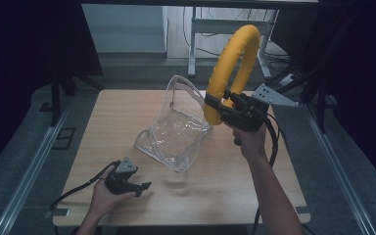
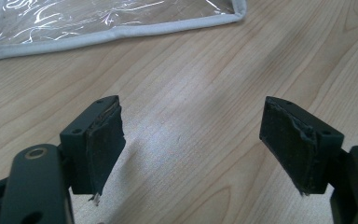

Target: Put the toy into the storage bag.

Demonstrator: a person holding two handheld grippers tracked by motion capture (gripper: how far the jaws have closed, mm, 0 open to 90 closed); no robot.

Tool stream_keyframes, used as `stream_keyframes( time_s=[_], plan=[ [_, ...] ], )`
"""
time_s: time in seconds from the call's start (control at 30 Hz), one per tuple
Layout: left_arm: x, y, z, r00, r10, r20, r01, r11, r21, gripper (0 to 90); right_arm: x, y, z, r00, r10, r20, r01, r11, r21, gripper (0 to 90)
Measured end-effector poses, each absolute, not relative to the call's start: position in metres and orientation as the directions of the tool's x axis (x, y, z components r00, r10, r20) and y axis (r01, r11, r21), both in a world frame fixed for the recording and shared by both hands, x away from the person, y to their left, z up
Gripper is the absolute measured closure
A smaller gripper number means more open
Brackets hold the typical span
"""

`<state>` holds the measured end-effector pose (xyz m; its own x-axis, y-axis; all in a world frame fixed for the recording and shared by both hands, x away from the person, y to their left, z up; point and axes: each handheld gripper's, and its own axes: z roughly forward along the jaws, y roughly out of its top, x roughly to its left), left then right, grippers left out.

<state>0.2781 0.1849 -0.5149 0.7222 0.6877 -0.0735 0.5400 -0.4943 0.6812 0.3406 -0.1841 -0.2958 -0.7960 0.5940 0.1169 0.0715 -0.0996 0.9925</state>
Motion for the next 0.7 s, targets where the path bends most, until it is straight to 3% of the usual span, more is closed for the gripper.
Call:
stream_keyframes(
  time_s=[0.7],
  plan=[
    [0.278,0.185,-0.515,0.721,0.688,-0.075,0.543,-0.495,0.679,21.5,0.338,-0.157,-0.289,-0.857,0.507,0.091,0.042,-0.107,0.993,50.5]
  ],
)
